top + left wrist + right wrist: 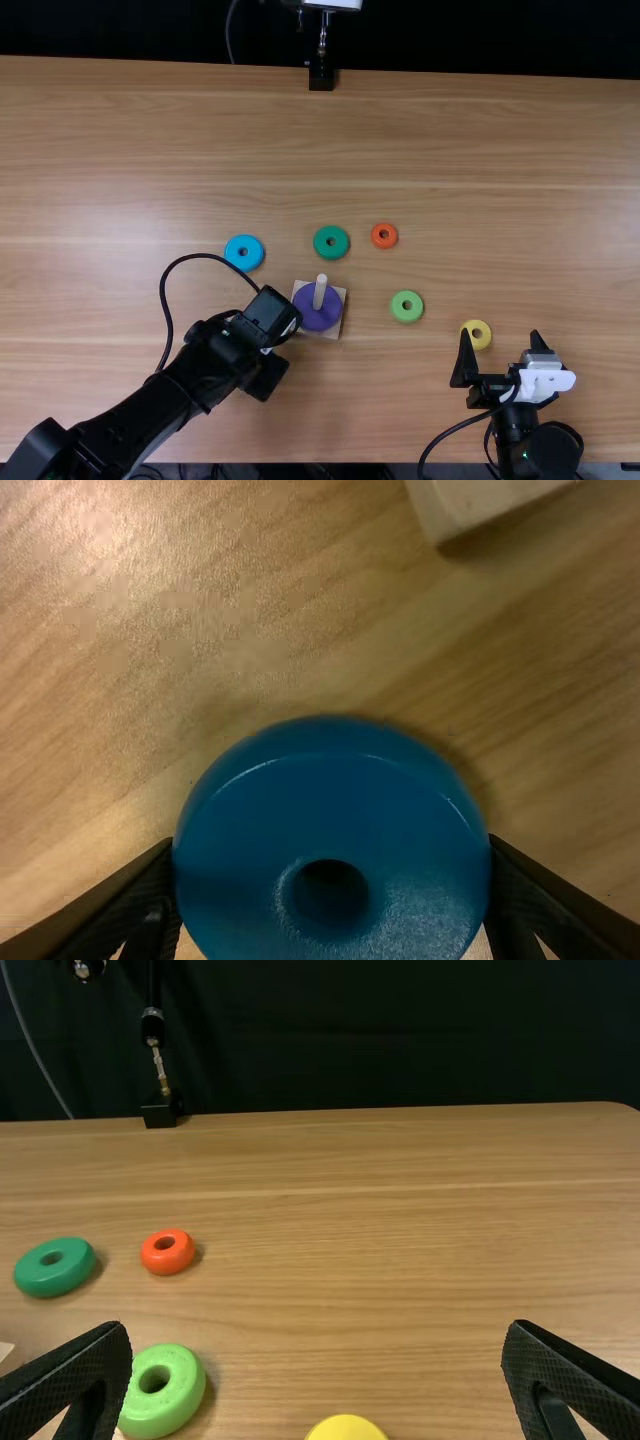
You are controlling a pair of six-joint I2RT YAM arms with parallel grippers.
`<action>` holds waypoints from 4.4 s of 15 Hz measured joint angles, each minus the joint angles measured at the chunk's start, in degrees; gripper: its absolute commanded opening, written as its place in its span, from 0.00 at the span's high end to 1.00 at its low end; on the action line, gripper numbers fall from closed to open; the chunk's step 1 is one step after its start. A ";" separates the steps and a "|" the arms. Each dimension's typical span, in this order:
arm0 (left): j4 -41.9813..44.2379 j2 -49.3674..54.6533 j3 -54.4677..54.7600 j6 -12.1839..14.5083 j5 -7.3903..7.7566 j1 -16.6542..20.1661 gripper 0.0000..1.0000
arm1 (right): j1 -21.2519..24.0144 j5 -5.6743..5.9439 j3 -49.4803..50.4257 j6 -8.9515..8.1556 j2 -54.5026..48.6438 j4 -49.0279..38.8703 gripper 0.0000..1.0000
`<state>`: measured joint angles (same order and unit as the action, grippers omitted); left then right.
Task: Build the Hanoi tower: stack the rings onto the peg from bottom to top in this color order: purple, dark blue, light blue, dark green, light green, yellow, orange.
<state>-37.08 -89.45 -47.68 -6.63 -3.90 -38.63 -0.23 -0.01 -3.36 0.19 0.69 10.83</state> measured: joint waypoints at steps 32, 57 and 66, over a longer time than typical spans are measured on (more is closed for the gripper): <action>-40.98 -17.25 -65.61 -10.67 -0.15 -2.29 1.00 | 0.00 0.02 0.00 0.00 0.00 0.00 0.00; -40.76 -18.18 -63.67 -13.16 -0.13 -3.43 1.00 | 0.00 0.02 0.00 0.00 0.00 0.00 0.00; -40.68 -18.34 -63.67 -13.18 -0.13 -3.45 1.00 | 0.02 0.00 0.00 0.00 0.00 0.02 0.00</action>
<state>-77.76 -107.79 -111.35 -19.81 -4.03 -42.09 -0.21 -0.01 -3.36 0.19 0.69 10.85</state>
